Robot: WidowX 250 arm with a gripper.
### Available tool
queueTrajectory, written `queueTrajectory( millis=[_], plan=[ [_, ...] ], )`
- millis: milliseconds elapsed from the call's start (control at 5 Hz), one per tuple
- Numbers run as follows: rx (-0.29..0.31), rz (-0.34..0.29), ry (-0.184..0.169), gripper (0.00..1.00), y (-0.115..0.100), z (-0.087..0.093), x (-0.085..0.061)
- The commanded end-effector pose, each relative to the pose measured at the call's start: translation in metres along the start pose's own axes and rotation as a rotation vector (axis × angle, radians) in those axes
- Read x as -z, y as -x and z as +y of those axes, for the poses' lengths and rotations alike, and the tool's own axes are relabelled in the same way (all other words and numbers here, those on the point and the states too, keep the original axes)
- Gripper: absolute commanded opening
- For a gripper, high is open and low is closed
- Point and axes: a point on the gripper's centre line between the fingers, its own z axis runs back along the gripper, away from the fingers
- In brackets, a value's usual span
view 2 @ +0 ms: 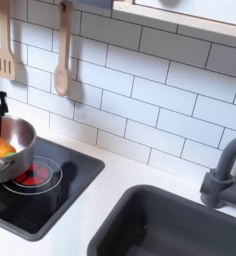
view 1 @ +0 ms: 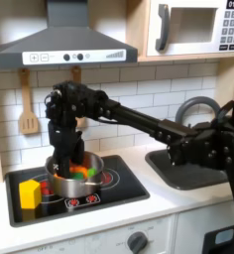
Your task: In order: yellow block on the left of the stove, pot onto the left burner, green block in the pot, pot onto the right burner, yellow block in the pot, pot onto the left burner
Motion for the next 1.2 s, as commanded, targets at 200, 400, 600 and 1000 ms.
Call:
queueTrajectory(
  millis=[200, 400, 600, 1000],
  plan=[
    [0.030, 0.031, -0.013, 1.00, 0.015, -0.011, 0.019],
    [0.046, 0.036, -0.008, 1.00, 0.024, -0.018, 0.018],
    [0.071, 0.057, -0.006, 1.00, 0.037, -0.028, 0.022],
    [0.084, 0.069, 0.010, 1.00, 0.049, -0.037, 0.022]
  ],
)
